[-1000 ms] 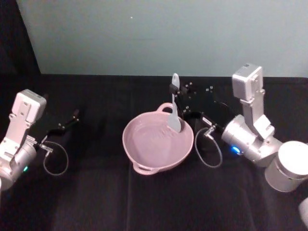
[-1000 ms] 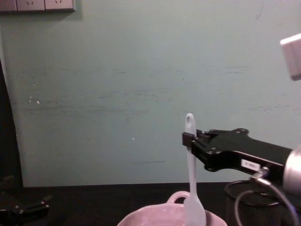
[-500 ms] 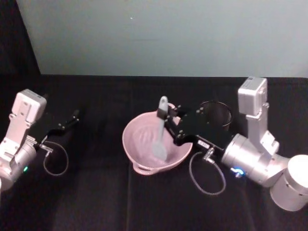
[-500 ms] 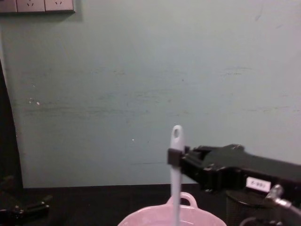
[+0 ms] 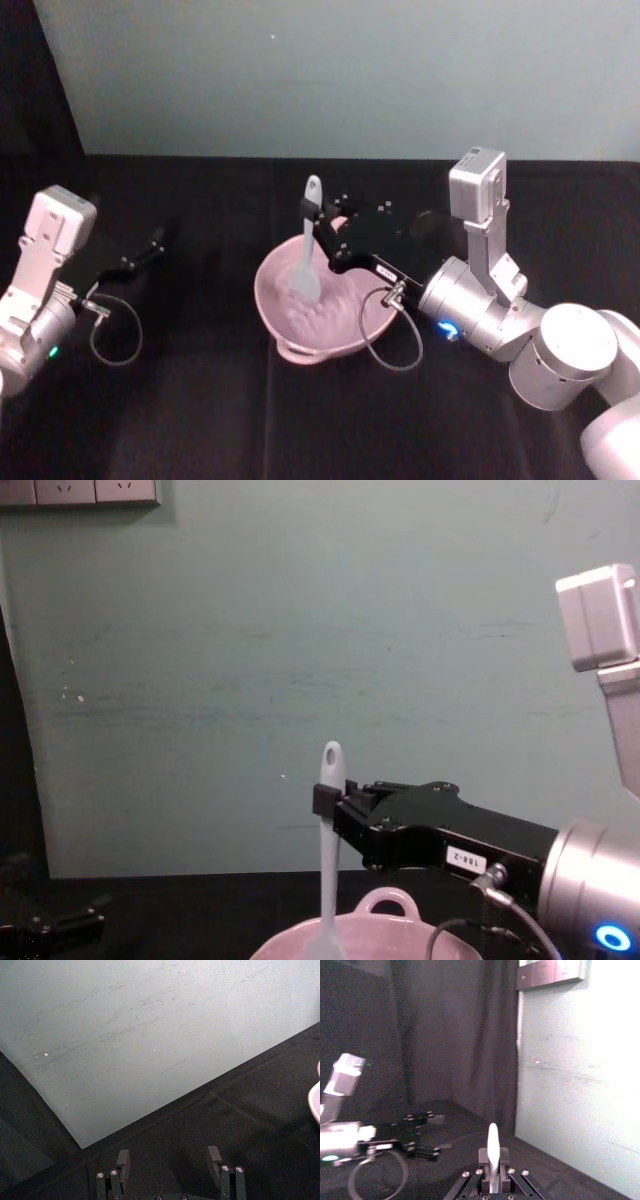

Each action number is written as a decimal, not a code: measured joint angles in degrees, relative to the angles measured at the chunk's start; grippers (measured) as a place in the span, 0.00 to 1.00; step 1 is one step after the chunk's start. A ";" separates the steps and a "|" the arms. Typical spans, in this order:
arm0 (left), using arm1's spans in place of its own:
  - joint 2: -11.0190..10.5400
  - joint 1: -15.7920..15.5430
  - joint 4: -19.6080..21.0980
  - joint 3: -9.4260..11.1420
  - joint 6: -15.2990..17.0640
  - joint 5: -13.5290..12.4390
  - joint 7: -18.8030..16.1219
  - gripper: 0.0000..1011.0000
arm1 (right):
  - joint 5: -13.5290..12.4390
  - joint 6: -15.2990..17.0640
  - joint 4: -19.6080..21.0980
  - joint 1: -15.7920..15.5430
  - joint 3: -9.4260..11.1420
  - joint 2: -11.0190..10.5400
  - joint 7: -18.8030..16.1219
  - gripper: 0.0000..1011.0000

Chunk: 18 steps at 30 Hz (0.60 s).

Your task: Use the one hand to pick up the spoon and stir the clear water in the bowl.

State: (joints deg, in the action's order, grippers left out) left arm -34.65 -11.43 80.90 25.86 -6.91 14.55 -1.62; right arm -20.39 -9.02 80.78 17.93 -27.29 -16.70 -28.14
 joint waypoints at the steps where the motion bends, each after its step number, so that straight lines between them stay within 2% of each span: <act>1: 0.00 0.00 0.00 0.00 0.00 0.00 0.00 1.00 | 0.33 -0.33 -0.59 0.31 0.09 0.32 0.34 0.11; 5: 0.00 0.00 0.00 0.00 0.00 0.00 0.00 1.00 | 2.36 -1.82 -2.95 1.67 1.10 1.31 2.37 0.11; 12: 0.00 0.00 0.00 0.01 0.00 0.00 0.00 1.00 | 4.09 -1.79 -3.43 2.01 2.94 0.83 3.79 0.11; 15: 0.00 0.00 0.00 0.00 0.00 0.00 0.00 1.00 | 4.23 -0.89 -2.60 1.56 4.03 -0.04 3.82 0.11; 18: 0.00 0.00 0.00 0.00 0.00 0.00 0.00 1.00 | 3.53 1.02 -0.26 0.22 5.24 -1.85 3.03 0.11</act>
State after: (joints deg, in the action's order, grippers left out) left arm -34.64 -11.43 80.90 25.86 -6.91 14.55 -1.62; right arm -16.86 -8.00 80.52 18.15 -22.06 -18.55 -25.10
